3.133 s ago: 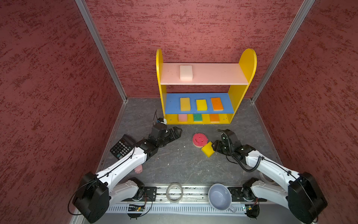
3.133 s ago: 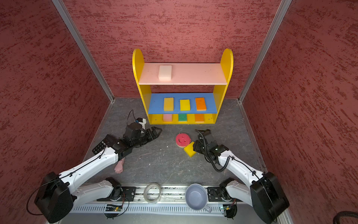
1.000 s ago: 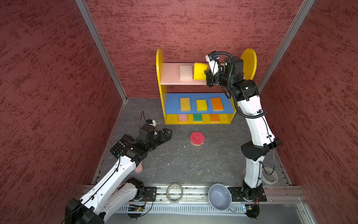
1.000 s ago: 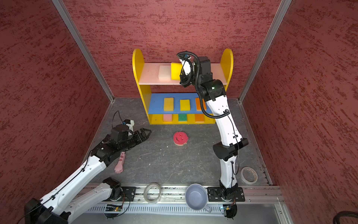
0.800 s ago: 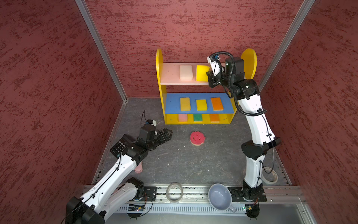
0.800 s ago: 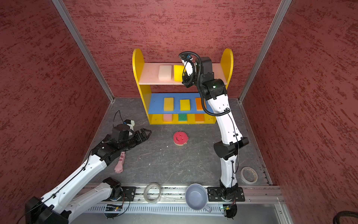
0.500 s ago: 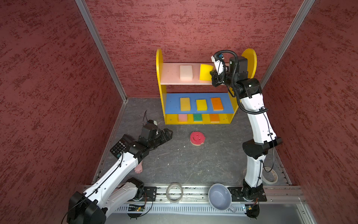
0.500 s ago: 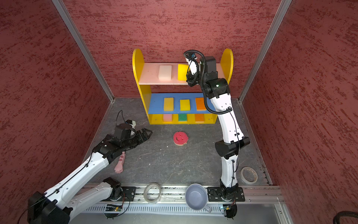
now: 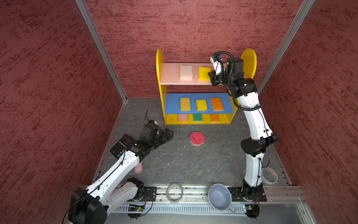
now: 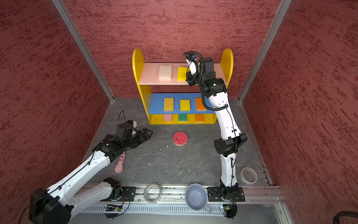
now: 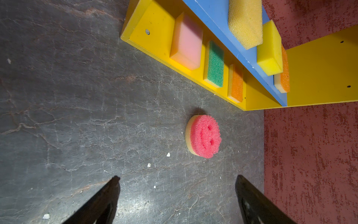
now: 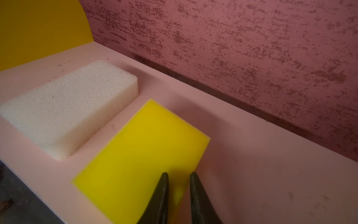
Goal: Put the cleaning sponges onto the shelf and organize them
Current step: 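Set the yellow square sponge beside the pale pink sponge and open the right gripper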
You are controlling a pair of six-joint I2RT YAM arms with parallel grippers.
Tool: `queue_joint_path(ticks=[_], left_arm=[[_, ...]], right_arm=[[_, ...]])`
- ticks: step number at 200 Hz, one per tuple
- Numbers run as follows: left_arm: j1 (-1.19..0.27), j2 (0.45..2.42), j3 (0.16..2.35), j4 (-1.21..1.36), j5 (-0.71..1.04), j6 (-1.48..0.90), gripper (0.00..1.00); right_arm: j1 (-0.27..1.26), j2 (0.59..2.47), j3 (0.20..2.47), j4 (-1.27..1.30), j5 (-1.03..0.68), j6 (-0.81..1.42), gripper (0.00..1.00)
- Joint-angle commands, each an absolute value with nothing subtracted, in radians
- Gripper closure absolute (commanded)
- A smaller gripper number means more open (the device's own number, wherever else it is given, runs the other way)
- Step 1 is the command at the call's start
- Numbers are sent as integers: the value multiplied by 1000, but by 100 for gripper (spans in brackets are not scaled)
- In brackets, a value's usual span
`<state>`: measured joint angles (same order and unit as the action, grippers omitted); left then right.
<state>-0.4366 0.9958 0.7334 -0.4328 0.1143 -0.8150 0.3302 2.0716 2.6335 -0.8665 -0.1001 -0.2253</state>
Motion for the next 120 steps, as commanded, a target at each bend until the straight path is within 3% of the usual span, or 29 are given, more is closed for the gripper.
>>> queue_joint_path(ticks=[1, 25, 120], left_arm=[[-431, 989, 753, -418, 112, -815, 7], [-431, 994, 751, -417, 113, -816, 7], [-436, 1020, 795, -385, 133, -811, 7]], right_arm=[[327, 2089, 2619, -864, -100, -232, 72], [325, 2092, 2619, -853, -101, -232, 65], [319, 1988, 2619, -769, -137, -172, 57]])
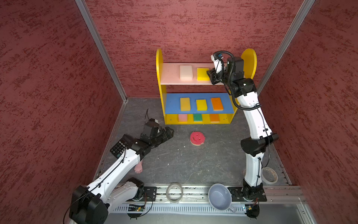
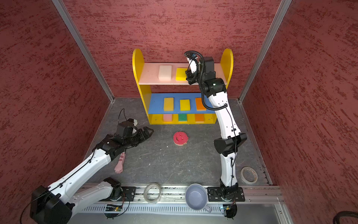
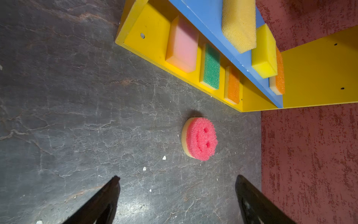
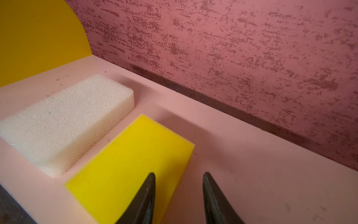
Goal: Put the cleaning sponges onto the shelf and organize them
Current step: 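Set the yellow square sponge beside the pale pink sponge and open the right gripper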
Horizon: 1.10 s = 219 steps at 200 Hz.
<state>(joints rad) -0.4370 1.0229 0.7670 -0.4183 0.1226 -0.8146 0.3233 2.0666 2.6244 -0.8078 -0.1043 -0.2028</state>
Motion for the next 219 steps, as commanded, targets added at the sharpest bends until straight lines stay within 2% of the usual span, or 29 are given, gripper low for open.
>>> queue_joint_path(ticks=[1, 37, 46, 58, 77, 84, 155, 219], left_arm=[[-436, 1019, 795, -383, 133, -811, 7], [-442, 1005, 810, -383, 133, -804, 7], [-445, 998, 814, -386, 133, -802, 8], [-448, 990, 815, -391, 129, -799, 7], [-448, 978, 809, -393, 126, -799, 7], [-450, 974, 806, -392, 125, -802, 7], [-460, 981, 795, -385, 123, -812, 7], [-460, 997, 804, -383, 118, -806, 7]], right_arm=[[319, 1985, 2619, -770, -139, -171, 57], [321, 1864, 2520, -740, -196, -106, 56], [321, 1823, 2459, -717, -218, -82, 59], [324, 1773, 2376, -682, -272, -50, 66], [345, 1723, 2277, -651, -320, -10, 93], [356, 1716, 2257, -651, -322, -1, 100], [374, 1790, 2235, -697, -332, 97, 100], [374, 1834, 2233, -668, -265, 114, 100]])
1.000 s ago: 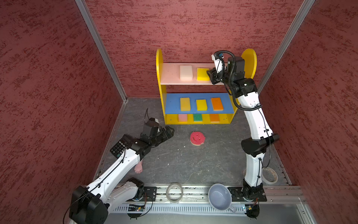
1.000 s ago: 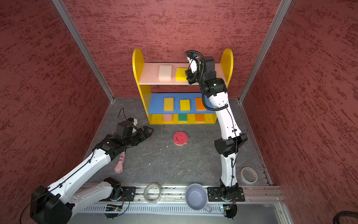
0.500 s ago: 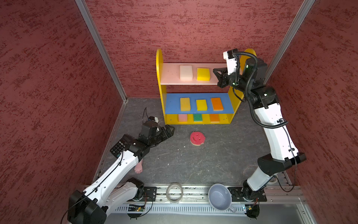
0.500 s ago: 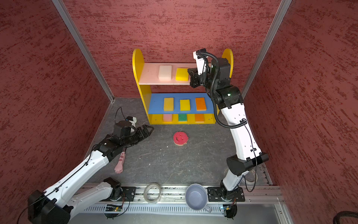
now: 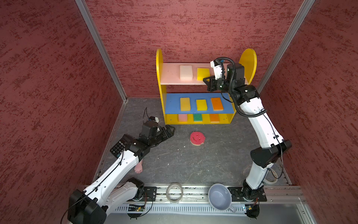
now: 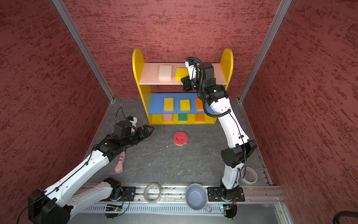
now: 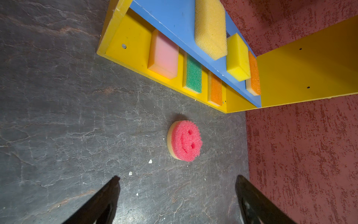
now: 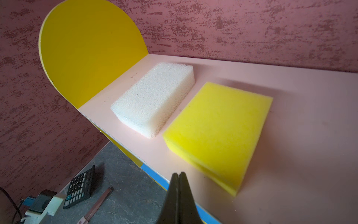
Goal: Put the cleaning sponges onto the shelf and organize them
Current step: 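Set the yellow square sponge beside the pale pink sponge and open the right gripper, then lower the right gripper from the top shelf toward the pink smiley sponge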
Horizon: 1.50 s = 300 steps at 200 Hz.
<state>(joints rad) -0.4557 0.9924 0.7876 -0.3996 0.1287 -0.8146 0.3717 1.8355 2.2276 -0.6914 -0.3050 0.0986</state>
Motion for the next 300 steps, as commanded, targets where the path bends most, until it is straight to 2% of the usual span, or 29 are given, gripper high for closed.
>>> queue_joint_path(ticks=[1, 113, 188, 224, 260, 300], left_arm=[[-459, 998, 804, -383, 118, -806, 7], [-457, 1030, 816, -373, 121, -805, 7], [-458, 1029, 816, -367, 123, -806, 7], [-459, 1032, 813, -358, 130, -805, 7], [-472, 1037, 810, -352, 126, -802, 7], [-503, 1055, 825, -350, 113, -790, 7]], right_arm=[[374, 1833, 2233, -667, -263, 114, 100], [370, 1851, 2238, -655, -167, 85, 100], [366, 1795, 2201, -667, -223, 102, 100], [367, 1585, 1943, -537, -216, 126, 100], [366, 1294, 1581, -345, -102, 178, 88], [367, 1135, 1351, -369, -81, 181, 83]])
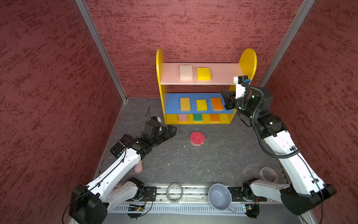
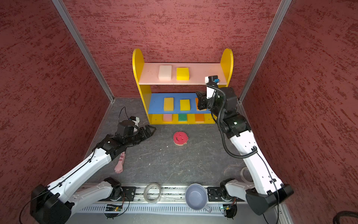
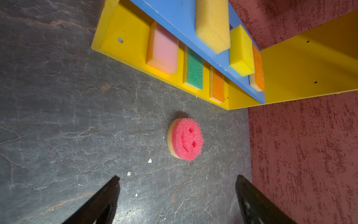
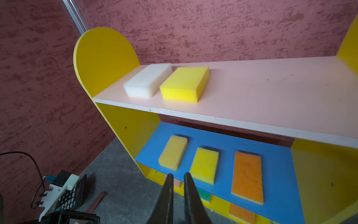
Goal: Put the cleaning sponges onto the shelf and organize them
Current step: 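Lower the right gripper from the top shelf toward the pink smiley sponge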
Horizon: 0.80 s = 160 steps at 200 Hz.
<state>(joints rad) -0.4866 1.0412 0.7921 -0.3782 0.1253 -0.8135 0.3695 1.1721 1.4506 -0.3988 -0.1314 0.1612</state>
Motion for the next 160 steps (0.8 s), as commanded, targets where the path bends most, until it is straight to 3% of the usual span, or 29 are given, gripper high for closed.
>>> queue_joint_path(ticks=[1, 41, 71, 160], left_arm=[[-504, 1055, 826, -350, 113, -791, 7], [-551, 1081, 827, -343, 84, -794, 7], [-593, 1154, 816, -294, 80, -807, 8], [-679, 1479, 803, -37, 98, -844, 9]], right_arm=[[367, 1133, 1347, -372, -78, 182, 83], [367, 1091, 1198, -509, -92, 238, 55], [366, 1060, 1007, -476, -156, 314, 39], [367, 1224, 661, -43, -253, 530, 30]])
